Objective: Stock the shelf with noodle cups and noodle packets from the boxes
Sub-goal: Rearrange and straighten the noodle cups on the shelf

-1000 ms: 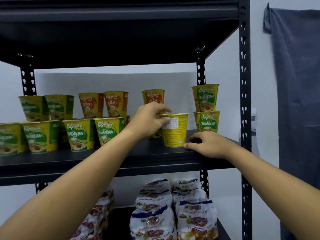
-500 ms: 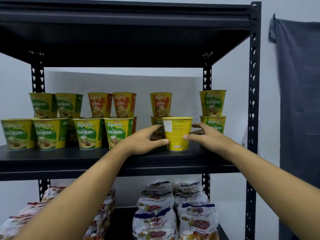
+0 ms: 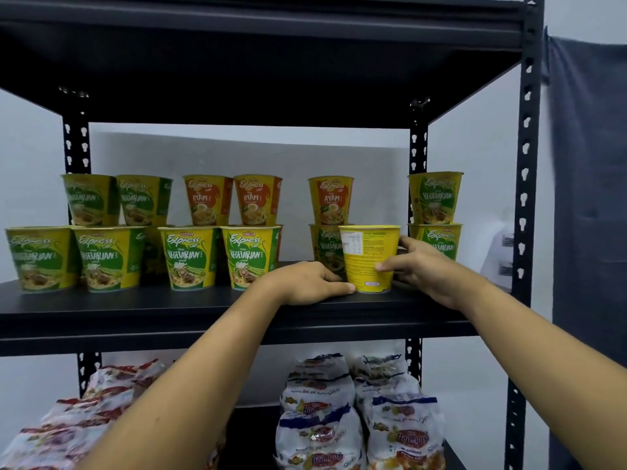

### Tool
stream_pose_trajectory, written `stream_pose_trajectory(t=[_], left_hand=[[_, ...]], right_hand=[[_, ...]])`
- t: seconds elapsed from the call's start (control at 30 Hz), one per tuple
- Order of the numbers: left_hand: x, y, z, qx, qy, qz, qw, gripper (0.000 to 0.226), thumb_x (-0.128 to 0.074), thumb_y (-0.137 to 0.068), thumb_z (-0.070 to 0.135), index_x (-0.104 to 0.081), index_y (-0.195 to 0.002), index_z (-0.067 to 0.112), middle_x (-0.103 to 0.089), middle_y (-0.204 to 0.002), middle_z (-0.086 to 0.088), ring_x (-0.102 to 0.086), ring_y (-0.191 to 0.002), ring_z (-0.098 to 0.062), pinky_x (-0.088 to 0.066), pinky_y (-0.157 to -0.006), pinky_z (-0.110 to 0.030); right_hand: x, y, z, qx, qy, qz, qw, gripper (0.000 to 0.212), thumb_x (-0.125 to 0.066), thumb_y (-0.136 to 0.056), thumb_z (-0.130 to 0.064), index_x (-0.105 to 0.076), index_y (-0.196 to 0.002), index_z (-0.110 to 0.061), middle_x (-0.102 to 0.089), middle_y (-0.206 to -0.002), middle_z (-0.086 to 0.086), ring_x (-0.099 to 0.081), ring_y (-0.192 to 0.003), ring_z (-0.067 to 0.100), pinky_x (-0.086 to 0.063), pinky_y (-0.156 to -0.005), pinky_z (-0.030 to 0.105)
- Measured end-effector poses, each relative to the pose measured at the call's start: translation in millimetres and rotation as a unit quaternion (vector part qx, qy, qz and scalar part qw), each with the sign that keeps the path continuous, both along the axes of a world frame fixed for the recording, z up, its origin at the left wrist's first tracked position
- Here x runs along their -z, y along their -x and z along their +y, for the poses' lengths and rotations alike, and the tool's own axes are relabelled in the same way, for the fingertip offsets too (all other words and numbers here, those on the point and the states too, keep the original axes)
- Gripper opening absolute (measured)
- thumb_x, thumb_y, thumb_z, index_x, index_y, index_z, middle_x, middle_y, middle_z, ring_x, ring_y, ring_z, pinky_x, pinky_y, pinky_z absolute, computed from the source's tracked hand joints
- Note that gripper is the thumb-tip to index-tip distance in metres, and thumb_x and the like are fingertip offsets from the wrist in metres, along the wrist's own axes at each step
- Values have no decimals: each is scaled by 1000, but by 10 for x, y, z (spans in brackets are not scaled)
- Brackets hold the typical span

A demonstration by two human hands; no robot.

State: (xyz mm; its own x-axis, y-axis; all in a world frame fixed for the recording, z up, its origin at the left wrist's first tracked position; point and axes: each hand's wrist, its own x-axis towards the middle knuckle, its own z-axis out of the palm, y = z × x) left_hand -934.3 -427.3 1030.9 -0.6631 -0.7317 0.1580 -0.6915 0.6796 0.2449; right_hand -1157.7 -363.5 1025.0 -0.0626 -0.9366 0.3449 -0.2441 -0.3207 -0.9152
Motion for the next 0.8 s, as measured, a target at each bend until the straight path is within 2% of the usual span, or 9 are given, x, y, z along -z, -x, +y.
stream_pose_trajectory(t=[0.07, 0.2, 0.27, 0.33, 0.4, 0.47, 0.6, 0.73, 0.8], left_hand=[[4, 5, -16, 2, -3, -4, 1000, 59, -43, -99, 69, -61, -142, 33, -61, -142, 2, -58, -121, -19, -43, -95, -31], [10, 8, -37, -3, 0, 2, 1000, 59, -43, -98, 71, -63, -140, 34, -62, -141, 2, -59, -119, -19, -46, -97, -33], [11, 12, -39, -4, 2, 3, 1000, 59, -44, -98, 70, -63, -140, 34, -61, -142, 3, -59, -120, -19, -46, -96, -33], [13, 12, -39, -4, 3, 5, 1000, 59, -45, -98, 70, -64, -139, 33, -60, -144, 3, -59, -121, -19, -45, -95, -32], [11, 8, -36, -5, 4, 9, 1000, 58, -45, -98, 70, -64, -139, 33, -60, -144, 3, -58, -122, -18, -44, -94, -31], [13, 4, -28, -6, 5, 12, 1000, 58, -46, -97, 70, -65, -138, 34, -61, -143, 3, -58, -121, -18, -45, -95, -31], [4, 0, -6, -8, 7, 11, 1000, 57, -45, -98, 70, -65, -138, 35, -62, -141, 2, -59, -118, -19, -46, -95, -32], [4, 0, 3, -7, 6, 10, 1000, 57, -45, -98, 69, -65, -138, 34, -61, -142, 3, -58, -118, -18, -45, -94, -31], [6, -3, -4, -7, 4, 11, 1000, 57, -45, -98, 70, -65, -138, 34, -61, -143, 3, -58, -119, -19, -45, -96, -32]], right_hand=[[10, 11, -6, 9, 7, -5, 1000, 61, -87, -71, -8, -59, -122, -26, -74, -120, 2, -66, -117, 23, -43, -113, 46], [17, -31, -26, 45, 14, 43, 998, 99, -100, -48, -38, -53, -134, -24, -74, -118, -1, -70, -110, 18, -52, -104, 41], [27, -31, -34, 56, 10, 55, 997, 101, -100, -50, -44, -51, -136, -23, -74, -118, -3, -69, -111, 17, -51, -103, 39], [14, -9, -29, 28, -3, 27, 999, 81, -95, -67, -28, -51, -135, -22, -73, -119, -1, -67, -115, 18, -48, -106, 39], [-7, -1, 5, 13, -7, -5, 1000, 58, -76, -82, -1, -54, -132, -19, -73, -115, 3, -64, -115, 17, -47, -103, 33], [-2, 15, 16, 26, -7, -17, 999, 60, -70, -81, 11, -53, -131, -16, -73, -109, 8, -65, -110, 18, -49, -94, 28], [31, -23, -18, 63, 0, 36, 997, 101, -98, -55, -15, -42, -139, -21, -71, -120, 6, -67, -112, 22, -49, -106, 41], [25, 1, -50, 54, -4, 24, 998, 73, -82, -72, 2, -49, -134, -16, -71, -119, 8, -65, -115, 25, -45, -111, 44], [33, 3, -56, 58, 0, 26, 998, 72, -79, -74, 5, -48, -136, -15, -71, -120, 9, -65, -116, 26, -46, -110, 43]])
